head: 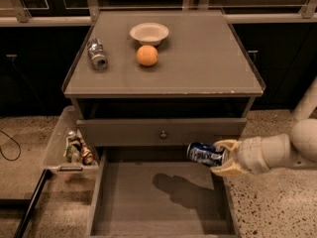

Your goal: Place pepsi can into middle drawer

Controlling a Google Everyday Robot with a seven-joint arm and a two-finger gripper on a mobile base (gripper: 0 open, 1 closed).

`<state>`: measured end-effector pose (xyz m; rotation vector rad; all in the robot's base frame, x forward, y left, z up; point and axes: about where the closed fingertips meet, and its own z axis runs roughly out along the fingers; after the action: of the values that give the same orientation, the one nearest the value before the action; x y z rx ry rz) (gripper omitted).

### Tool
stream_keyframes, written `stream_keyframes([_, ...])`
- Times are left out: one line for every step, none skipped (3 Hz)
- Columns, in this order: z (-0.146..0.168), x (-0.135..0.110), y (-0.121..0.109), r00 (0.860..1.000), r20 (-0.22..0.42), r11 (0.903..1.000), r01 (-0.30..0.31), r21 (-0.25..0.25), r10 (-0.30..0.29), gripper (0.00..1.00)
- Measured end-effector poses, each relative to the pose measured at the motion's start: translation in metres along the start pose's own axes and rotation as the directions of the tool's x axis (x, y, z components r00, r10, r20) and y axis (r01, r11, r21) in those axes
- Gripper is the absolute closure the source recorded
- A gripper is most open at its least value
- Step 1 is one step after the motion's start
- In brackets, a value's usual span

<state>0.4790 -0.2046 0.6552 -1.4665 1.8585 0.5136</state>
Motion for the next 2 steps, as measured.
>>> stream_keyframes([0.0821,0.0371,0.0061,0.999,-0.017,0.9989,0.026,-0.038,-0.027,1.00])
stream_keyframes([0.0834,0.0373,0.0063,1.000,-0.017,0.9989,0.025,-0.040,-0.026,1.00])
